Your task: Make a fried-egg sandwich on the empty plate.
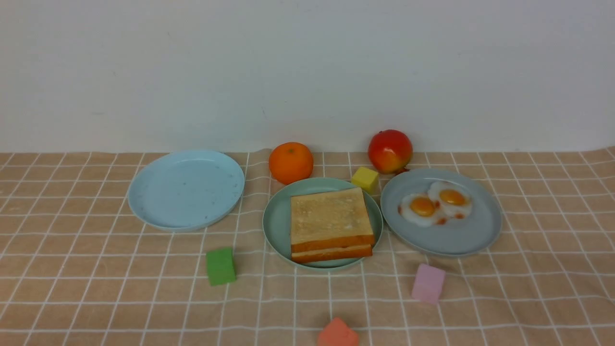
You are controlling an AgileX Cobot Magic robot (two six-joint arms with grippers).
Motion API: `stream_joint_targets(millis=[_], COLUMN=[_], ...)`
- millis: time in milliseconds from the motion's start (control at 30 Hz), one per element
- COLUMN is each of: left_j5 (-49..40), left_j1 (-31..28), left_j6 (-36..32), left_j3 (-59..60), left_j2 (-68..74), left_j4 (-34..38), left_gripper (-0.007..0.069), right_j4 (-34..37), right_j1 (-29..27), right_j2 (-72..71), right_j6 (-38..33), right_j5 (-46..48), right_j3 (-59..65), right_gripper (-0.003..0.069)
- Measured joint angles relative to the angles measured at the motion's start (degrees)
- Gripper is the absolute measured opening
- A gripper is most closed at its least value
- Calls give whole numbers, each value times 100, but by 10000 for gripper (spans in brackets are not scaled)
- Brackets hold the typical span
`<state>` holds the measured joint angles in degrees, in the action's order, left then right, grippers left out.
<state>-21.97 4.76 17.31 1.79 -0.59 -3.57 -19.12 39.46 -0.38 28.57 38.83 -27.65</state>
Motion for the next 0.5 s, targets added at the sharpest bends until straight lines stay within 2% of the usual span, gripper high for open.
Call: stream_joint_targets(millis=[500], left_j5=[0], left_j1=[7], left_j6=[0], left_j3=[0], left_j2=[0], left_j4=[-12], left_gripper=[0], right_j4=[0], right_j1=[0], right_j2=[0], right_j6=[5], right_j5=[0], right_j3=[0], right_gripper=[164])
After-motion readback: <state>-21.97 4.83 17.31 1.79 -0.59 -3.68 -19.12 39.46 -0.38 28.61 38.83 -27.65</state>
